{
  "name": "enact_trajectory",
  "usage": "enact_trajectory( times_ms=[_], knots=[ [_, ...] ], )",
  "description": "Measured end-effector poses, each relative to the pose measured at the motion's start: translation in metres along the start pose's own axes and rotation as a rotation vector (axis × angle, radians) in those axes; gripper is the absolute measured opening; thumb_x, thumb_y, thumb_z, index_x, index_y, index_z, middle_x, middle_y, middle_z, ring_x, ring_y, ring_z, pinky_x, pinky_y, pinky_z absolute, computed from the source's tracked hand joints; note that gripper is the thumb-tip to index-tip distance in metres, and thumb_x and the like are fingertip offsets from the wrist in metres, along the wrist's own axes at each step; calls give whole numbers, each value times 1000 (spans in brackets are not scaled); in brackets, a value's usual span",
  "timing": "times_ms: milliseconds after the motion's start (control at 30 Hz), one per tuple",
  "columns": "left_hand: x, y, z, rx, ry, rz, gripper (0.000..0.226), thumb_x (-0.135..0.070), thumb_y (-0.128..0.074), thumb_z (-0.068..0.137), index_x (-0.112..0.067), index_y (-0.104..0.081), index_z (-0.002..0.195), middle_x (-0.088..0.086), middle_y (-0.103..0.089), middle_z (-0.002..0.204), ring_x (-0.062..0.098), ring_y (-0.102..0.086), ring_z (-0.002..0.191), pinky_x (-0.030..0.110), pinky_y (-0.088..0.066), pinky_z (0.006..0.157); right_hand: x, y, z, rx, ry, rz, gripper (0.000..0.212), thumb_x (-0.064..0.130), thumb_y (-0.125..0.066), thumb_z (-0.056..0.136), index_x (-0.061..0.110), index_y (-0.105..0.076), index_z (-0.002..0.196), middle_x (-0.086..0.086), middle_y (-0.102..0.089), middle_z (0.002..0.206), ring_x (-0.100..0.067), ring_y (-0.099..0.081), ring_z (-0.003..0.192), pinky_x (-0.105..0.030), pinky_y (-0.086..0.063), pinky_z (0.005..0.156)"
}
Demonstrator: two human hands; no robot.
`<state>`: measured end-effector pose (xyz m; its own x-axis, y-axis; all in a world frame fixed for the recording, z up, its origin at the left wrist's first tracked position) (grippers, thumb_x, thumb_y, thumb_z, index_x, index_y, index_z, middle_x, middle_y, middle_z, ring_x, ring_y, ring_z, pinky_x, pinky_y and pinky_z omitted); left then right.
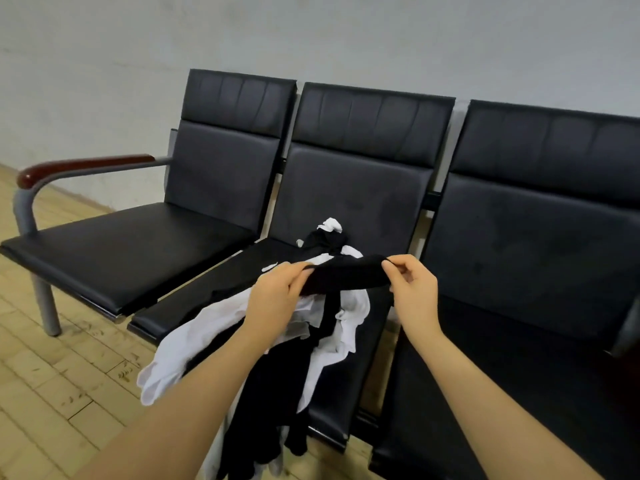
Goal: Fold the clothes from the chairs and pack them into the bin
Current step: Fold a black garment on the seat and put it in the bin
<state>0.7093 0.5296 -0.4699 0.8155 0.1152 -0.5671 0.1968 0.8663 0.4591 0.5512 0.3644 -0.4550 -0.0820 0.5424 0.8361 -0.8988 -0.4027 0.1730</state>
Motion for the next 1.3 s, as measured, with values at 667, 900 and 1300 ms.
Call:
enact_trajectory(
  times_ms=[667,900,1300],
  knots=[
    [-189,69,110,-372,-505,213,31,-31,-49,91,-13,-74,97,3,-61,75,23,-56,63,31,-36,60,129,106,58,-434,92,188,9,15,-60,92,15,-69,94,6,-65,85,-2,-59,75,-8,-48,68],
    [-258,44,117,-260,-504,91,33,-31,-48,94,-12,-72,105,3,-61,74,23,-57,63,33,-41,62,152,175,61,-504,120,137,10,17,-58,93,15,-67,96,7,-65,87,-2,-58,79,-9,-46,68],
    [-256,-90,12,123,-374,-49,38,-36,-47,92,-15,-68,114,4,-65,78,26,-64,74,32,-47,67,35,252,-28,-372,-41,-86,8,14,-59,92,17,-65,97,9,-64,86,1,-59,81,-5,-44,71]
  ],
)
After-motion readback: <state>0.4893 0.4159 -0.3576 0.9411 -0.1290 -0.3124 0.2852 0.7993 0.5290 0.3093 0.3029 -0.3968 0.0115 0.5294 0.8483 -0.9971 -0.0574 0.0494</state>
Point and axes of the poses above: each hand's wrist, its own z-axis towards the middle knuckle, its own y-axis out of the back of the hand, x = y × z, the point moved 8 cm from there along z, towards the middle knuckle
